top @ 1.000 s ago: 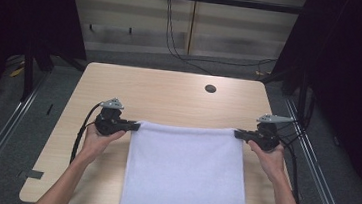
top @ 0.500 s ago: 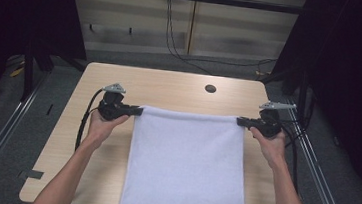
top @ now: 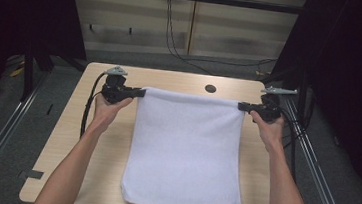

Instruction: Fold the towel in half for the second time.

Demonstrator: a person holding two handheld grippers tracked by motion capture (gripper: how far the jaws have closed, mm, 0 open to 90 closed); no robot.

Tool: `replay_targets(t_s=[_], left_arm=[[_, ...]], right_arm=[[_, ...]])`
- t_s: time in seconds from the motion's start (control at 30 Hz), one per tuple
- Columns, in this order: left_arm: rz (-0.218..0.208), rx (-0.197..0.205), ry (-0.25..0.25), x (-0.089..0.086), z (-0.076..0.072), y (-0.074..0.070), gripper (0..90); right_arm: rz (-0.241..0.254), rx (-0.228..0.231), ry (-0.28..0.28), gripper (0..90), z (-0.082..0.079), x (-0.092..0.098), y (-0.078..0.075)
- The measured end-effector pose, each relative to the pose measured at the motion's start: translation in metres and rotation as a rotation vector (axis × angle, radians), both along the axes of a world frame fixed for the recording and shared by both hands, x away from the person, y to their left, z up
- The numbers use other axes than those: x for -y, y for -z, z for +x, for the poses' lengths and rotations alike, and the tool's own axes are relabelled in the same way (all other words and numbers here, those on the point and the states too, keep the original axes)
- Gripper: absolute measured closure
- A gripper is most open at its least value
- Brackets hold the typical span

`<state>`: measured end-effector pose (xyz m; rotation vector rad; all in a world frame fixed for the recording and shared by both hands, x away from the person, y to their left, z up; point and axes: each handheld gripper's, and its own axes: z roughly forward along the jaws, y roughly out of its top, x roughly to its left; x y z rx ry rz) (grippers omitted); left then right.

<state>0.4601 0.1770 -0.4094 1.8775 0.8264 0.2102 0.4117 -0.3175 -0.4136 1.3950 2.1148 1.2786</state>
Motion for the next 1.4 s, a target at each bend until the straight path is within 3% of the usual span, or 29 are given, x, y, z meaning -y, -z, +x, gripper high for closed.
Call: replay_targets(t_s=[0.1,0.17,0.23,0.37,0.53,0.7,0.77,0.87,0.9,0.97,1.07,1.17,1.23,1.4], left_arm=[[0.000,0.025,0.002,-0.003,0.000,-0.009,84.9],[-0.037,0.031,0.016,-0.005,-0.005,-0.015,84.8],[0.008,0.053,0.044,-0.005,-0.013,-0.021,84.8],[0.014,0.085,0.085,-0.009,-0.035,-0.026,84.8],[0.008,0.098,0.111,-0.015,-0.055,-0.026,84.7],[-0.005,0.093,0.138,-0.017,-0.070,-0.016,84.6],[-0.030,0.098,0.151,-0.020,-0.081,-0.012,84.4],[-0.023,0.115,0.161,-0.024,-0.099,-0.007,84.4],[-0.031,0.112,0.168,-0.025,-0.103,-0.004,84.4],[-0.006,0.114,0.180,-0.025,-0.111,0.000,84.4],[-0.029,0.111,0.195,-0.027,-0.124,0.004,84.0],[-0.005,0.114,0.207,-0.029,-0.133,0.003,84.1],[-0.025,0.120,0.212,-0.032,-0.139,0.000,84.1],[-0.010,0.101,0.239,-0.036,-0.153,0.005,84.0]], right_arm=[[0.013,0.024,-0.002,86.8,0.003,0.004,-0.012],[0.038,0.051,-0.003,86.8,0.003,0.005,-0.019],[0.065,0.080,-0.019,86.8,-0.003,0.005,-0.026],[0.057,0.122,-0.075,86.8,-0.021,0.005,-0.033],[0.070,0.133,-0.112,86.8,-0.046,0.010,-0.027],[0.071,0.137,-0.148,86.8,-0.074,0.010,-0.015],[0.065,0.147,-0.162,86.8,-0.085,0.010,-0.010],[0.079,0.159,-0.191,86.8,-0.103,0.012,-0.004],[0.078,0.155,-0.196,86.8,-0.107,0.012,-0.002],[0.062,0.146,-0.207,86.8,-0.114,0.011,0.001],[0.064,0.143,-0.218,86.8,-0.124,0.008,0.004],[0.057,0.137,-0.233,86.8,-0.133,0.006,0.004],[0.047,0.141,-0.241,86.8,-0.141,0.005,0.004],[0.030,0.140,-0.260,86.7,-0.158,0.005,0.001]])
